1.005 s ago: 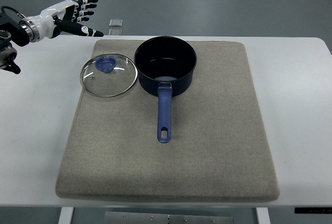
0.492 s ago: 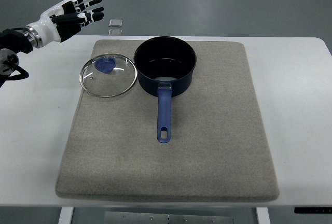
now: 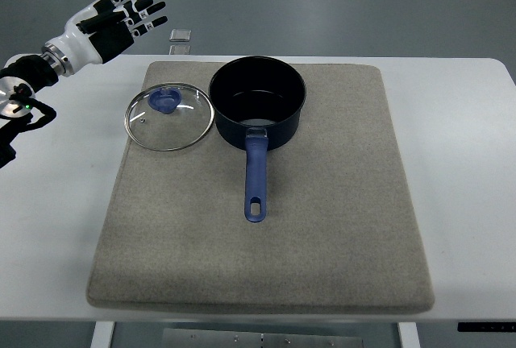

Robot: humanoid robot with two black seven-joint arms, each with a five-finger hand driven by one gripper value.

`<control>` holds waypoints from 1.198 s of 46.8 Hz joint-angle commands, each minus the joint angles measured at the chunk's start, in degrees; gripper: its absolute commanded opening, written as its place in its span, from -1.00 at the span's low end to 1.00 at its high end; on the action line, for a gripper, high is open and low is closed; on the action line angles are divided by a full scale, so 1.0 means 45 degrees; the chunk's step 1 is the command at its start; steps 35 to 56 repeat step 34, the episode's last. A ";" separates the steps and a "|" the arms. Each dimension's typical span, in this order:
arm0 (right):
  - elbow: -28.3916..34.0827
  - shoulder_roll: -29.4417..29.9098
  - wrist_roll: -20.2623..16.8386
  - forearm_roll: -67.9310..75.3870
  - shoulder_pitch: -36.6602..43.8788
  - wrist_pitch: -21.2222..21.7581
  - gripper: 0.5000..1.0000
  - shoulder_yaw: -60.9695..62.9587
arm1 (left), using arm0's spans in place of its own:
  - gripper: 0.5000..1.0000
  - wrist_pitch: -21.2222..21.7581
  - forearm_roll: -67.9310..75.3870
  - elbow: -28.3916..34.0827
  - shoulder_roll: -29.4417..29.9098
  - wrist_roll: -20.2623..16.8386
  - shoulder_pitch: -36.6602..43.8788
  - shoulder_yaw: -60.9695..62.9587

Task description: Open pot lid and place left with left hand

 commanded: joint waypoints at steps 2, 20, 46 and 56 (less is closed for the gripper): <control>0.0000 0.0000 -0.0002 0.0000 0.0000 -0.0002 0.67 0.0000 | 0.98 0.0003 -0.0555 0.0108 -0.0401 0.0208 0.0071 -0.0018; 0.0058 0.0000 0.0018 0.0059 -0.0020 -0.0022 0.67 0.0020 | 0.98 0.0003 -0.1631 0.0127 -0.0460 0.0755 0.0247 -0.0018; 0.0078 0.0000 0.0057 -0.0059 -0.0137 -0.0022 0.67 -0.0039 | 0.98 0.0003 -0.1631 0.0088 -0.0480 0.0775 0.0227 0.0001; 0.0078 0.0000 0.0057 -0.0059 -0.0137 -0.0022 0.67 -0.0039 | 0.98 0.0003 -0.1631 0.0088 -0.0480 0.0775 0.0227 0.0001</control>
